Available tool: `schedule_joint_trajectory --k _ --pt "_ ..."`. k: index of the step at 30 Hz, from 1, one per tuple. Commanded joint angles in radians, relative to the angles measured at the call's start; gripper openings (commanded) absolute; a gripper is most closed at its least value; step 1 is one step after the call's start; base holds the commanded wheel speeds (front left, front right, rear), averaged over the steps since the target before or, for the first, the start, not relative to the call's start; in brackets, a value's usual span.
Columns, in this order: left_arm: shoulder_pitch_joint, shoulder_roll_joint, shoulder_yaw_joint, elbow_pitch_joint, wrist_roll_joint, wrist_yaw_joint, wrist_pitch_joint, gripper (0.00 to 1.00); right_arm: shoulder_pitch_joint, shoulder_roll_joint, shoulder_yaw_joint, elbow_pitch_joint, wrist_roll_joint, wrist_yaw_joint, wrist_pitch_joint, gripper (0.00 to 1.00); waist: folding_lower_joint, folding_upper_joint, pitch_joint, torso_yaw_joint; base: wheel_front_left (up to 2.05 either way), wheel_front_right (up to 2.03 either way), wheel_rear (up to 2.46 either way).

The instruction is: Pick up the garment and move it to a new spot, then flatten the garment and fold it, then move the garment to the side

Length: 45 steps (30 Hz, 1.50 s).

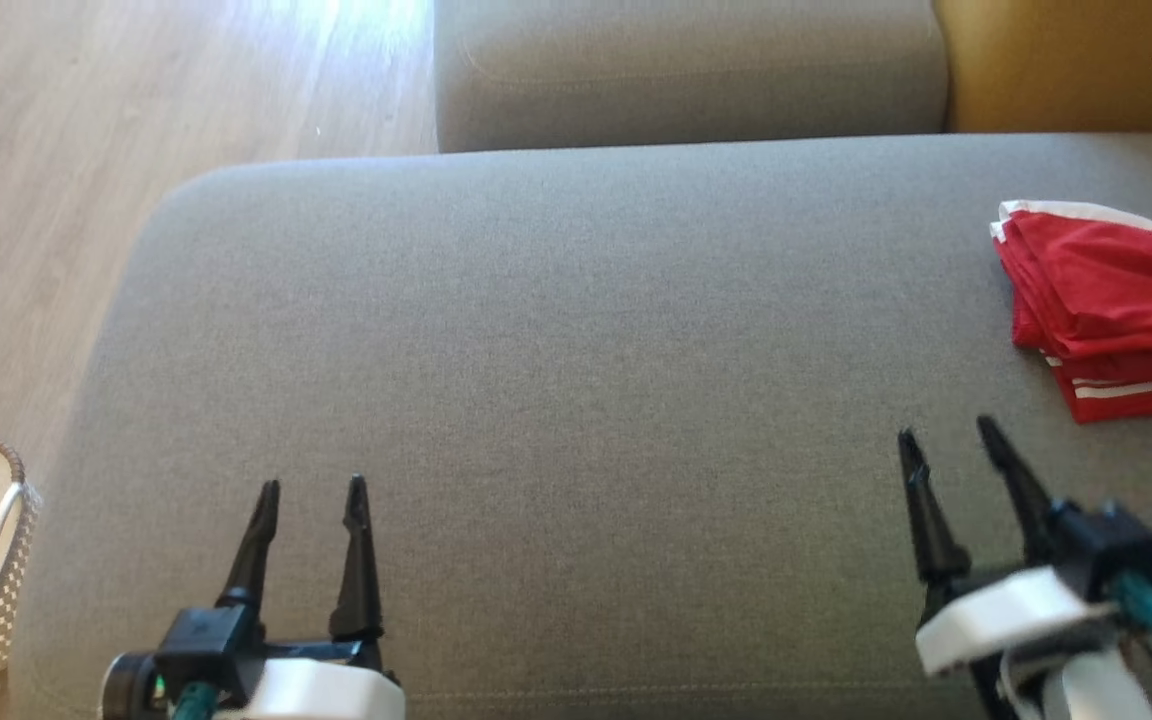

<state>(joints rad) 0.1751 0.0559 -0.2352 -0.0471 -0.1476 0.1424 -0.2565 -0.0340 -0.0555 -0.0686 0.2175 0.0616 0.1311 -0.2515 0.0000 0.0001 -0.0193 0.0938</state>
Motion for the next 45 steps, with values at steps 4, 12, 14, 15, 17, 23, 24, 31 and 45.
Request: schedule_joint_trajectory --k 4,12,14,15,17,23,24,31,45 --pt "-0.018 -0.005 0.07 -0.046 0.016 -0.014 -0.005 1.0 0.067 0.005 0.057 -0.142 0.073 0.0 -0.01 1.0 0.0 -0.0001 -0.019 -0.008 0.0 0.0 0.0" --pt "-0.002 -0.005 0.083 -0.039 0.028 -0.041 -0.005 1.0 0.112 0.005 0.068 -0.247 0.113 0.0 -0.01 1.0 0.0 -0.0001 -0.031 -0.023 0.0 0.0 0.0" --pt "0.001 -0.005 0.081 -0.038 0.026 -0.042 -0.005 1.0 0.117 0.005 0.066 -0.253 0.114 0.0 -0.01 1.0 0.0 -0.0001 -0.033 -0.022 0.0 0.0 0.0" --pt "0.002 -0.005 0.08 -0.037 0.024 -0.043 -0.005 1.0 0.118 0.005 0.064 -0.254 0.114 0.0 -0.01 1.0 0.0 -0.0001 -0.034 -0.021 0.0 0.0 0.0" --pt "0.002 -0.006 0.076 -0.037 0.023 -0.044 -0.005 1.0 0.121 0.005 0.061 -0.256 0.114 0.0 -0.01 1.0 0.0 -0.0001 -0.035 -0.019 0.0 0.0 0.0" --pt "0.01 -0.006 0.072 -0.036 0.032 -0.041 -0.005 1.0 0.136 0.005 0.057 -0.261 0.121 0.0 -0.01 1.0 0.0 -0.0001 -0.043 -0.009 0.0 0.0 0.0" --pt "0.046 0.0 0.047 -0.005 0.022 -0.046 0.0 0.0 0.152 0.013 0.039 -0.216 0.116 0.0 -0.001 0.0 0.0 -0.0001 -0.043 -0.009 0.0 0.0 0.0" --pt "0.055 0.002 0.053 0.044 -0.031 -0.048 0.008 0.0 0.156 0.013 0.044 -0.162 0.165 0.0 0.009 0.0 0.0 -0.0001 -0.04 -0.012 0.0 0.0 0.0" --pt "0.016 0.012 0.072 0.077 -0.197 -0.075 0.037 0.0 0.13 0.004 0.045 -0.14 0.323 0.0 0.039 0.0 0.0 -0.0001 -0.034 -0.021 0.0 0.0 0.0"
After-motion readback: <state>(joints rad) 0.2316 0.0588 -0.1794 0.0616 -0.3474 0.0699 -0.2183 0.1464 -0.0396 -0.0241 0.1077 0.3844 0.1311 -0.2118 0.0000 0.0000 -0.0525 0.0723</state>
